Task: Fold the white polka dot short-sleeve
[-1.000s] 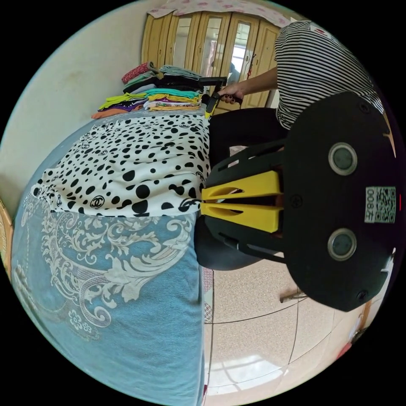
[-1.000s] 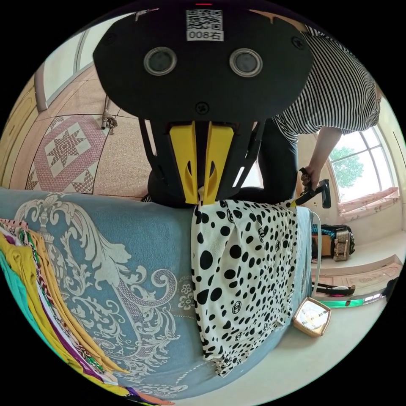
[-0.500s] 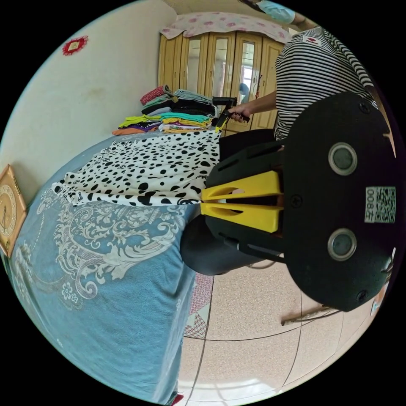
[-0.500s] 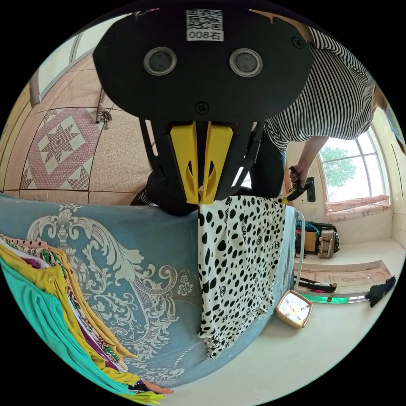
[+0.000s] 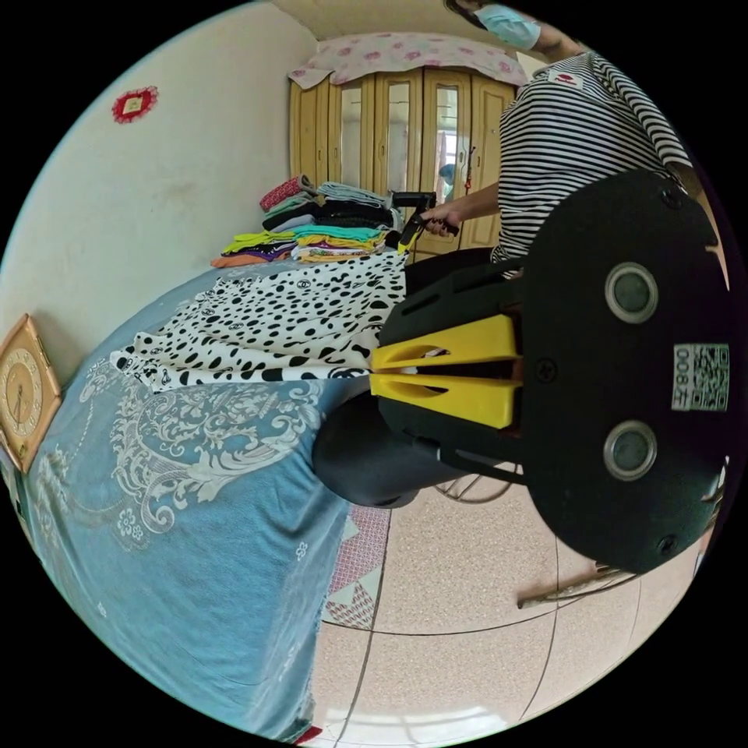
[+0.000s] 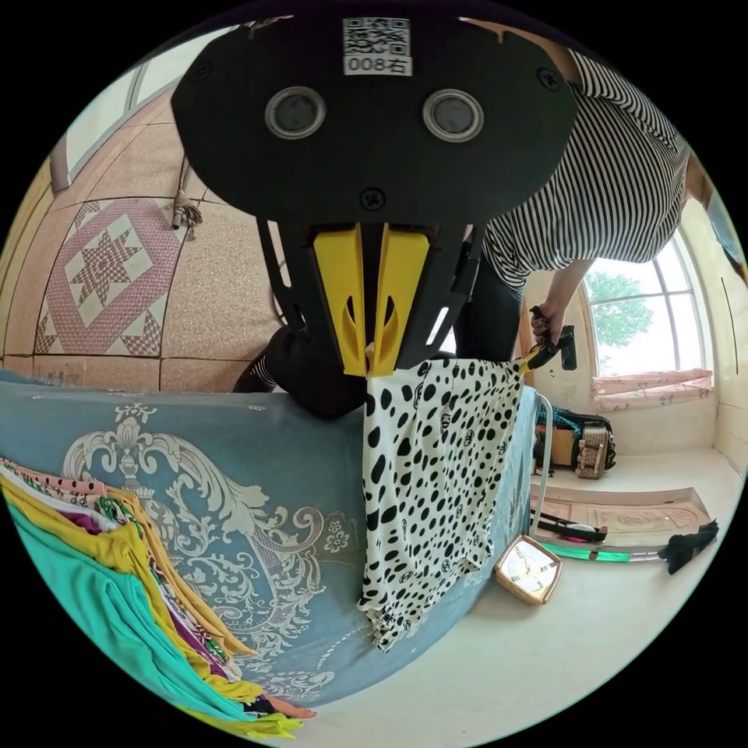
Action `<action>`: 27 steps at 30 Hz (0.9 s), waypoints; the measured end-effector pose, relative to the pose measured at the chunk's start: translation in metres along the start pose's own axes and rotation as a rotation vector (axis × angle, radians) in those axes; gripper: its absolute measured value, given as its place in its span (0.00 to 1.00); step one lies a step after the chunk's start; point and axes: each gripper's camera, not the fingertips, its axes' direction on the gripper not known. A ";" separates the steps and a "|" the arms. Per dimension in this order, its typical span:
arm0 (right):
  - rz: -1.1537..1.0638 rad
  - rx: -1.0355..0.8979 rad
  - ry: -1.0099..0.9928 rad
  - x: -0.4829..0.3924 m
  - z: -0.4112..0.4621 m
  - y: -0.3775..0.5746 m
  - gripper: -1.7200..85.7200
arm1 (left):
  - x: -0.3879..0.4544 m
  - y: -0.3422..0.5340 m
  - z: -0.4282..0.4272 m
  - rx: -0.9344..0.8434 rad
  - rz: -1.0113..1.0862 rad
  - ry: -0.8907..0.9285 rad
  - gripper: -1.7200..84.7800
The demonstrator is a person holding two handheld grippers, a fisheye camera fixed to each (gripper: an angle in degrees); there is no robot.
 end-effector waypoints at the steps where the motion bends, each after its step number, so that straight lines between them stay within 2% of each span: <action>1: -0.003 0.003 -0.004 0.002 -0.002 0.005 0.03 | 0.000 0.002 -0.001 0.002 0.000 0.004 0.03; 27: -0.084 0.111 -0.095 0.037 -0.045 0.110 0.03 | 0.012 0.084 -0.036 0.062 0.019 0.094 0.03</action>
